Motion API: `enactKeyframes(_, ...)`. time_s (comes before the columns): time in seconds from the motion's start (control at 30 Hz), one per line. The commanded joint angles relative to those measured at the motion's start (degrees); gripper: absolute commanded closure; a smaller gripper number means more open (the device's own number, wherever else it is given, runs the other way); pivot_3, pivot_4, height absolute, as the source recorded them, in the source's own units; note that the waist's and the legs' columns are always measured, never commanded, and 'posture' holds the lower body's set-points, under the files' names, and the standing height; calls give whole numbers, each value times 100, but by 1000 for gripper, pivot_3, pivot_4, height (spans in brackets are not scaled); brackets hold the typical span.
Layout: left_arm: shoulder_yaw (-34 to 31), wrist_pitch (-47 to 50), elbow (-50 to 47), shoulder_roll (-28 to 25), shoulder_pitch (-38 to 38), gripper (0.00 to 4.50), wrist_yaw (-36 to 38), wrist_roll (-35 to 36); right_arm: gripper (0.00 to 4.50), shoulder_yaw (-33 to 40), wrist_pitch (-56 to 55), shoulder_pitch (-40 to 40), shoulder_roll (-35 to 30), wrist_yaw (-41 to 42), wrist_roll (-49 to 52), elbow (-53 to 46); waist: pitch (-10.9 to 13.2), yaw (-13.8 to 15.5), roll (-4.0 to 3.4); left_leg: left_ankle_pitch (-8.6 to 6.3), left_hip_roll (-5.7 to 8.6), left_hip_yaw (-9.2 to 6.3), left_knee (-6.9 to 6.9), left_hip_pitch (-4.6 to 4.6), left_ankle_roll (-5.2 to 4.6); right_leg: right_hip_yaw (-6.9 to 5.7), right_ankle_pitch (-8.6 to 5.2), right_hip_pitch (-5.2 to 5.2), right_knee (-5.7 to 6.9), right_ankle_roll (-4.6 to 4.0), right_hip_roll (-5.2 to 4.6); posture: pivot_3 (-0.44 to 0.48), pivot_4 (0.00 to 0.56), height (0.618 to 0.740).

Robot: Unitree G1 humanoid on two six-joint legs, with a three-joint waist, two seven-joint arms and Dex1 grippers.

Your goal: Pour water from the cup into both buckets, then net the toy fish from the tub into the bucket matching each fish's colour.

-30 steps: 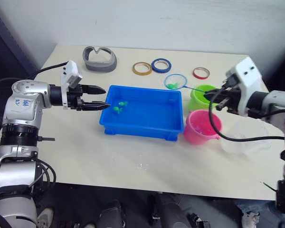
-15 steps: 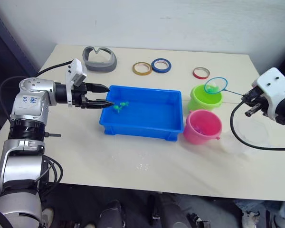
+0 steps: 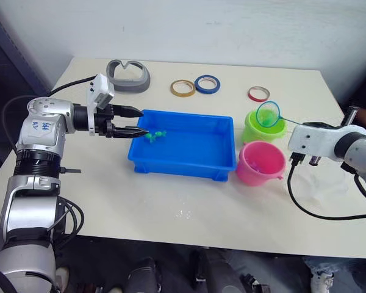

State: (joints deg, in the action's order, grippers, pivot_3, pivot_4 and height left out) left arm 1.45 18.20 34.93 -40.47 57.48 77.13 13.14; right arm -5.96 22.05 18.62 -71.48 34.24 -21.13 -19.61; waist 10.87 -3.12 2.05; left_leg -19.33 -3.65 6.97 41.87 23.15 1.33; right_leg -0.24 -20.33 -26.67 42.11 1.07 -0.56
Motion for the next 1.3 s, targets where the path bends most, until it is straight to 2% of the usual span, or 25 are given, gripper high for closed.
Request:
enactKeyframes(0.03,-27,-70,1,-17,128,904,36,-8,4500,45,-477,-65,-221,-232,-822,54,0,1,0,0,0,-1,0,0,0,-1,0,0,0,0,0,0,150,693)
enactKeyframes(0.3,-28,-65,-11,14,98,904,43,-9,4500,47,-1244,-97,-159,-603,-2002,416,0,0,0,1,0,2,6,-2,1,0,0,0,7,0,1,0,150,693)
enactKeyframes(1.3,-7,-210,208,70,207,904,90,-73,4500,538,-2577,-418,-160,-932,-3253,421,0,-12,0,1,0,10,27,-7,3,6,0,0,34,0,1,0,150,693)
